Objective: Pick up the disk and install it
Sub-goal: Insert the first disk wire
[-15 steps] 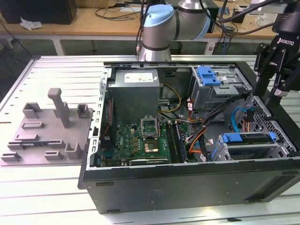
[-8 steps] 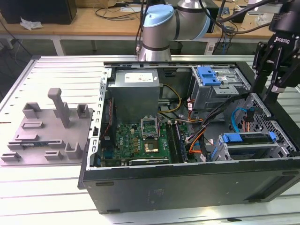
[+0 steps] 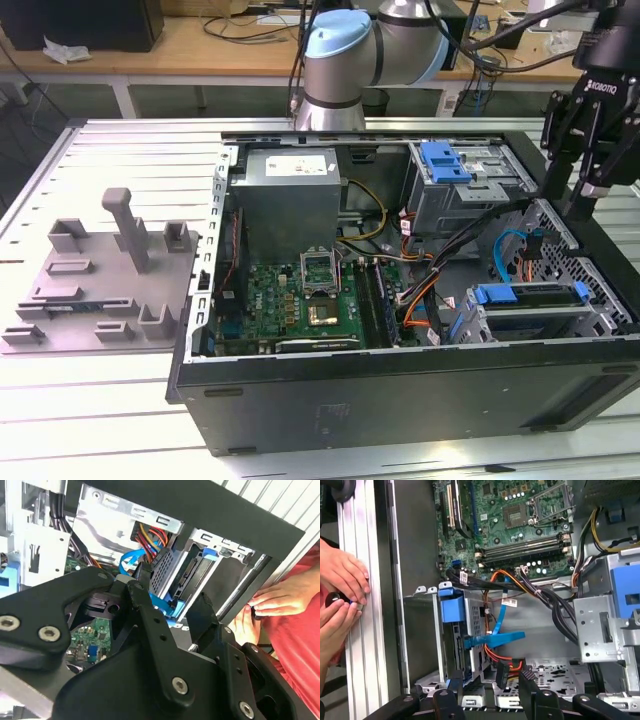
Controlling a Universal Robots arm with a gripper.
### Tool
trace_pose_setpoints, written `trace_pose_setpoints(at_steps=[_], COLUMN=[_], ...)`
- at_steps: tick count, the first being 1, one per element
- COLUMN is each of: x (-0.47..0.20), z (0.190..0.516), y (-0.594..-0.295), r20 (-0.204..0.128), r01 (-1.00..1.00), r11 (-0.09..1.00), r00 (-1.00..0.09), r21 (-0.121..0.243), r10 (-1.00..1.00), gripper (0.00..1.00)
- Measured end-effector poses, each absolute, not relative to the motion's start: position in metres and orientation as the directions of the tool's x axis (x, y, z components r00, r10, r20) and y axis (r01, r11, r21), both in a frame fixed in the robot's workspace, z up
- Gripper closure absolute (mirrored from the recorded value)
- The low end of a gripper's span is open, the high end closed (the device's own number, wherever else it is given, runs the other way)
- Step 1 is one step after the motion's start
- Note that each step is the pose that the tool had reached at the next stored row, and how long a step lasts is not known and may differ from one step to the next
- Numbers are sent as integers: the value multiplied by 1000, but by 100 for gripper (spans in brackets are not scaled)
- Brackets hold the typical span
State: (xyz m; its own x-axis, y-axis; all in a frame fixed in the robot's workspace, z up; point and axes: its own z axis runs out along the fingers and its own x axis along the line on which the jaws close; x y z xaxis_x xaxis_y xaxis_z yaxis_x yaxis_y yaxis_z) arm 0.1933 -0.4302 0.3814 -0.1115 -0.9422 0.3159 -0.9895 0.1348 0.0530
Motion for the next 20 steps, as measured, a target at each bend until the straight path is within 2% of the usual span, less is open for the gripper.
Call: trace_pose_setpoints(at_steps=[9,10,11,20], x=[203,203,204,206], z=[374,374,373,366], y=[-429,-429,-428,-427], r20=[337,339,343,362], r01=[-976,-975,-973,-958], r11=[210,217,225,282], r00=[-182,-188,-195,-248], r21=[49,48,47,42], r10=[-924,-922,-919,-899], gripper=[44,45,53,53])
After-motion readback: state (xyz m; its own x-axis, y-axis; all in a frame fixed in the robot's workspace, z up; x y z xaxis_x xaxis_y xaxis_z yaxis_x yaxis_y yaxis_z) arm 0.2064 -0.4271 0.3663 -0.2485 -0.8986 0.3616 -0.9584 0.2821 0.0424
